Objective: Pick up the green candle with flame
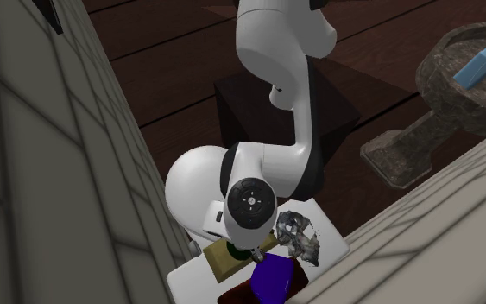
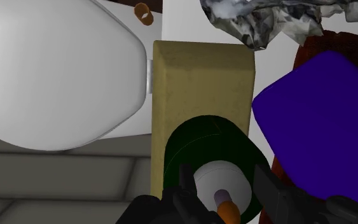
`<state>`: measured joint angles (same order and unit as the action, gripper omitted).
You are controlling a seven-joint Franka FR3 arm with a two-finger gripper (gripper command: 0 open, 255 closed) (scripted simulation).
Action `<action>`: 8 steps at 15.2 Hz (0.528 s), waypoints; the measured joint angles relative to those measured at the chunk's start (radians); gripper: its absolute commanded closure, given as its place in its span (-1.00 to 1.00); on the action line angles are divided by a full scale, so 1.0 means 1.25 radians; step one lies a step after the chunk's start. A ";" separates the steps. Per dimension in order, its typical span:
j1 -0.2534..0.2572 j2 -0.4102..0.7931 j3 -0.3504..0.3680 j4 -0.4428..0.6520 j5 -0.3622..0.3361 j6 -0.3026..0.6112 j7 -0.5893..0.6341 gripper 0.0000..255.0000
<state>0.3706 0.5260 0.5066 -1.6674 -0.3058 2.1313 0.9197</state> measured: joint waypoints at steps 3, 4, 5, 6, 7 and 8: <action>0.000 0.000 0.000 0.000 0.000 0.000 0.000 1.00; 0.000 0.000 0.000 0.000 0.000 0.000 0.000 1.00; -0.001 -0.001 0.000 -0.001 0.000 0.001 -0.001 1.00; -0.001 -0.003 0.001 0.000 0.002 -0.003 -0.002 1.00; -0.002 -0.005 0.002 0.004 0.004 -0.008 -0.004 1.00; -0.003 -0.009 0.003 0.008 0.006 -0.016 -0.006 1.00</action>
<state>0.3665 0.5152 0.5105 -1.6577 -0.2982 2.1117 0.9126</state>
